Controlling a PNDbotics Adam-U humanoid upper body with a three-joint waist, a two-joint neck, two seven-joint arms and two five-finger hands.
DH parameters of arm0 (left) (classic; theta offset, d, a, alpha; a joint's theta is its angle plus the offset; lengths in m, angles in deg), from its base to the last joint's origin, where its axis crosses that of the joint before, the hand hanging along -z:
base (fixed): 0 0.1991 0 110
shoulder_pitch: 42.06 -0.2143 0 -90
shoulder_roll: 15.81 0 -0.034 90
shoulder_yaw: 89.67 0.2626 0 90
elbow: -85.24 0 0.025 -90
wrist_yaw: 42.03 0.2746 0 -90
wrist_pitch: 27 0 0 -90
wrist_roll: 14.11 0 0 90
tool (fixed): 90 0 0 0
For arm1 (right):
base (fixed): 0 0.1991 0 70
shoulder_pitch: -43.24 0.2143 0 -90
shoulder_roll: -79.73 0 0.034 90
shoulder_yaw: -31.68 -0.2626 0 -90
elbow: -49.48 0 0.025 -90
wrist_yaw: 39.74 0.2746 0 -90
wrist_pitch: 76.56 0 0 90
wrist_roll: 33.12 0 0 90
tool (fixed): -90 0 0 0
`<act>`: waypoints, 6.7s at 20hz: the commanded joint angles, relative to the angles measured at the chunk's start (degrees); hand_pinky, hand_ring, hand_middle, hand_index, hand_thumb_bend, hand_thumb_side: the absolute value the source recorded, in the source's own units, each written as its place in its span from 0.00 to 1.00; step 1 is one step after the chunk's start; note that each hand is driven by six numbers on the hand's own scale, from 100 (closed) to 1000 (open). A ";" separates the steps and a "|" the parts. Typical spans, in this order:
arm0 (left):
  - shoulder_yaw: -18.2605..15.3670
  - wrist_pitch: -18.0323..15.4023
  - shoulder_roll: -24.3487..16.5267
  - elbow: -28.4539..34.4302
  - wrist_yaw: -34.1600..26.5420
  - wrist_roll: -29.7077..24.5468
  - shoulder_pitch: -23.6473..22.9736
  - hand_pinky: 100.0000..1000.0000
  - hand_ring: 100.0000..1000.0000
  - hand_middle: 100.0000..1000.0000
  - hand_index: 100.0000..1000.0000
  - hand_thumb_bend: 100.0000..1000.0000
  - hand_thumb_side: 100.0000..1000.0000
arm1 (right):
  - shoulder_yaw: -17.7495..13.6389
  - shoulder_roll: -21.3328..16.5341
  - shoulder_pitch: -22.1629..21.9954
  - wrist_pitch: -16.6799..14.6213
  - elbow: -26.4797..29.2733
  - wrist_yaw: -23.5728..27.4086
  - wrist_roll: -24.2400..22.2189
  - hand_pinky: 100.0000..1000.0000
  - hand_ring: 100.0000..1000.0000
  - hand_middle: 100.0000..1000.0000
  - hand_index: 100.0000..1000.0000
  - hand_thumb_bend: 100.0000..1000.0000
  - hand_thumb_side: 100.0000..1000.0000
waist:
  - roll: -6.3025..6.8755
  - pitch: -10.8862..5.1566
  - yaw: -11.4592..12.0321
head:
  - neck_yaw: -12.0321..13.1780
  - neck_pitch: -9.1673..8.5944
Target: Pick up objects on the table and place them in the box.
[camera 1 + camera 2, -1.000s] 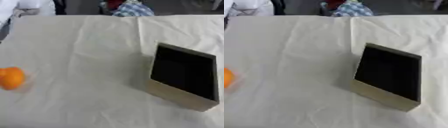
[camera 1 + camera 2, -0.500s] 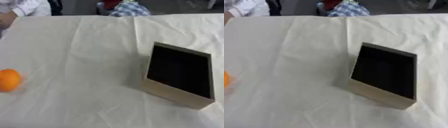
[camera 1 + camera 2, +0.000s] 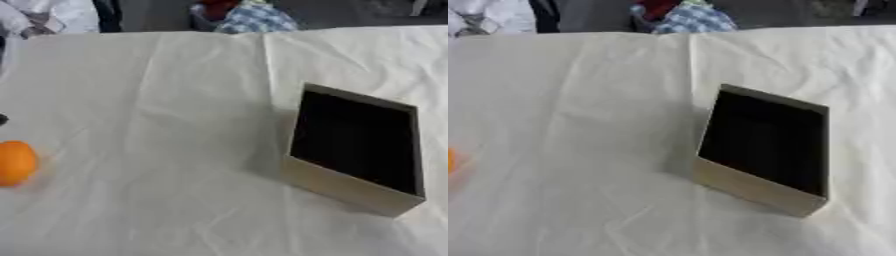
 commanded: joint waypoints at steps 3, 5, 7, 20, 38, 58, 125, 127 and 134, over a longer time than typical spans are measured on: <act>0.83 0.39 -4.77 -2.74 2.43 -7.42 1.28 0.84 0.85 0.83 0.87 0.67 0.33 | -0.13 -1.84 0.56 0.16 1.03 -0.18 -0.14 0.55 0.65 0.52 0.76 0.00 0.77 | 0.18 -1.06 0.06 | -0.60 -0.10; 1.19 0.35 -5.35 -4.24 2.56 -9.57 1.58 0.85 0.86 0.84 0.87 0.69 0.31 | -0.11 -1.86 0.52 0.20 1.03 -0.17 -0.15 0.55 0.65 0.52 0.76 0.00 0.77 | 0.25 -1.11 0.18 | -0.83 0.03; 1.46 0.37 -5.76 -5.95 2.62 -11.58 1.95 0.86 0.86 0.84 0.87 0.67 0.27 | -0.04 -1.83 0.53 0.17 1.03 -0.16 -0.19 0.55 0.65 0.52 0.76 0.00 0.77 | 0.28 -1.16 0.25 | -0.92 0.12; 4.19 -1.98 -7.76 -12.08 1.30 -16.93 2.86 0.87 0.87 0.84 0.90 0.55 0.03 | 0.02 -1.74 0.67 0.09 1.03 -0.06 0.10 0.55 0.65 0.52 0.76 0.00 0.77 | 0.32 -1.07 0.01 | -0.61 0.39; 8.71 -2.95 -8.96 -15.72 -0.11 -17.38 2.38 0.85 0.88 0.87 0.89 0.39 0.00 | 0.21 -1.43 0.96 -0.07 1.03 -0.01 0.24 0.55 0.64 0.52 0.76 0.00 0.77 | 0.42 -0.92 -0.52 | -0.11 0.59; 12.12 -4.36 -5.24 -22.29 2.50 -11.86 6.54 0.79 0.87 0.87 0.89 0.43 0.00 | 0.53 -0.67 1.17 -0.07 1.03 0.29 -0.07 0.55 0.64 0.51 0.76 0.00 0.77 | 0.19 -0.38 -1.68 | 0.70 0.16; 23.66 -8.43 4.79 -10.91 -8.01 -12.83 46.77 0.33 0.50 0.51 0.55 0.00 0.00 | 1.12 -0.21 1.14 -0.11 1.03 0.79 -0.68 0.55 0.64 0.52 0.76 0.00 0.78 | 1.03 -1.59 -2.97 | 0.14 1.36; 25.05 -8.83 7.46 -12.29 -7.79 -14.05 49.97 0.33 0.50 0.51 0.55 0.00 0.00 | 1.19 -0.07 1.27 -0.14 1.03 0.86 -0.76 0.55 0.64 0.52 0.76 0.00 0.78 | 0.96 -1.57 -3.18 | 0.30 1.24; 28.19 -10.46 17.94 -16.55 -6.21 -16.14 59.20 0.33 0.49 0.51 0.55 0.00 0.00 | 1.18 0.49 1.72 -0.23 1.03 1.02 -0.75 0.55 0.64 0.52 0.76 0.00 0.78 | 0.77 -1.25 -3.85 | 0.88 0.73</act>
